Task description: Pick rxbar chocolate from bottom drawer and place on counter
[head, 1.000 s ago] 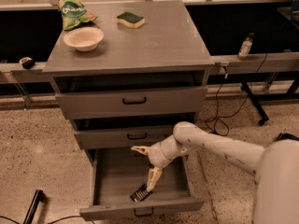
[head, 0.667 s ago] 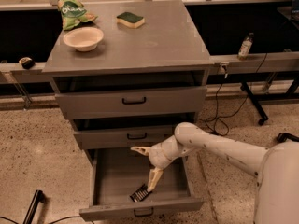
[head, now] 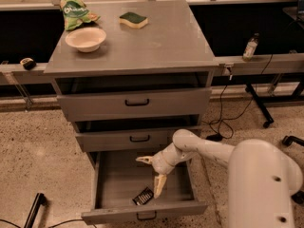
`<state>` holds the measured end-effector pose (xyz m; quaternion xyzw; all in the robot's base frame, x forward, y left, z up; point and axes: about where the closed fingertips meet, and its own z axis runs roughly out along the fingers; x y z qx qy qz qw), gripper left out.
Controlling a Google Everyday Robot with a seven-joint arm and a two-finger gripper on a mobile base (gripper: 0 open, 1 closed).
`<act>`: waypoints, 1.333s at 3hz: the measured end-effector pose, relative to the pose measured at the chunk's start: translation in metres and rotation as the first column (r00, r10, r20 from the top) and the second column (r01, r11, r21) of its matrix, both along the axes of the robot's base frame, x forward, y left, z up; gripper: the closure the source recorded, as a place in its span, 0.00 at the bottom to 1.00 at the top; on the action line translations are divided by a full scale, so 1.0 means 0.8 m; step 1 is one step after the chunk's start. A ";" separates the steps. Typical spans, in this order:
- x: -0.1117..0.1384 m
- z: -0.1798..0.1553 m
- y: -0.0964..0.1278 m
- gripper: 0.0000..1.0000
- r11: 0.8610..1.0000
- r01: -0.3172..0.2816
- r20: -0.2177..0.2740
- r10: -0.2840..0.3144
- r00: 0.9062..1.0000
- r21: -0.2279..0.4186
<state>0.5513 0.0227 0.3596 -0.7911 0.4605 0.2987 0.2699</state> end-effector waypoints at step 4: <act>0.028 -0.184 -0.020 0.13 0.994 -0.067 0.032 0.070 0.997 -0.092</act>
Offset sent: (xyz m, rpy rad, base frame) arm -0.0038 -0.0489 -0.0827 0.0153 -0.0447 0.2205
